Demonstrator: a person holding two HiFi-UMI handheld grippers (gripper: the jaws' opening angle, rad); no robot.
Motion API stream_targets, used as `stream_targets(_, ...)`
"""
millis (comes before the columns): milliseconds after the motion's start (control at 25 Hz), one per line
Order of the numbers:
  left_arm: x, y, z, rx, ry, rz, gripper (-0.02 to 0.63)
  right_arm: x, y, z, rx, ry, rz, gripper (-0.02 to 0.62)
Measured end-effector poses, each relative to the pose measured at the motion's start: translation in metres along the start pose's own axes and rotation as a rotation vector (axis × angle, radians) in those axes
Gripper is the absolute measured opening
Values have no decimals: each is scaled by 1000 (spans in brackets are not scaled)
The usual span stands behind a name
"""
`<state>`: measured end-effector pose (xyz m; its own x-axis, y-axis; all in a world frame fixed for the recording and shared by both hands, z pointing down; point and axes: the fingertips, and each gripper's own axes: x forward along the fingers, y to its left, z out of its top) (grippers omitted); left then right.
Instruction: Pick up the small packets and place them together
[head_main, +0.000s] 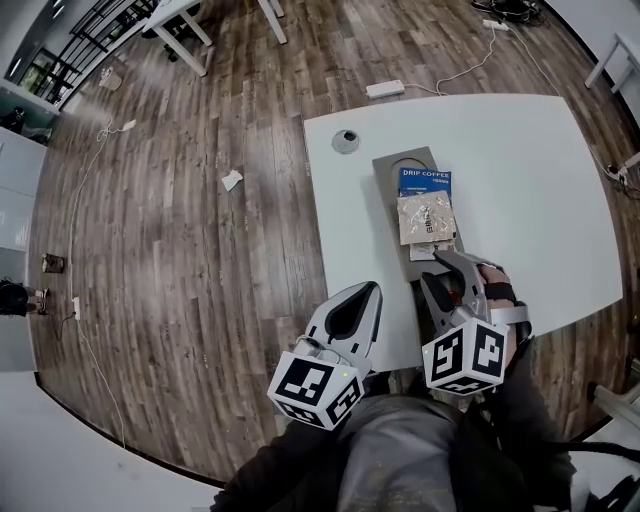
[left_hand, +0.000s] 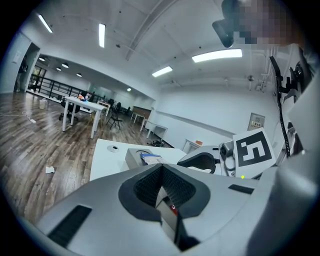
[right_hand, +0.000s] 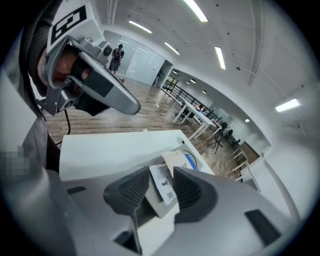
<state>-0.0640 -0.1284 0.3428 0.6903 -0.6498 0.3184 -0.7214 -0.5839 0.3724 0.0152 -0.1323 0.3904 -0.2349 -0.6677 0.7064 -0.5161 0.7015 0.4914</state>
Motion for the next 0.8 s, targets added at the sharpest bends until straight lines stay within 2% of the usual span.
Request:
stream_targets(240, -20, -46, -8, 34, -23, -9, 3, -41, 17, -23, 5, -5, -18, 137)
stream_targets(480, -35, -103, -26, 53, -56, -51, 3, -86, 44, -65, 15, 33, -20, 137)
stream_targets(640, -47, -130, -48, 39, -36, -77, 3, -103, 70, -85, 39, 57, 19, 137)
stream_targets(800, -54, -124, -46, 40, -41, -59, 3, -97, 91, -81, 61, 49, 92, 137)
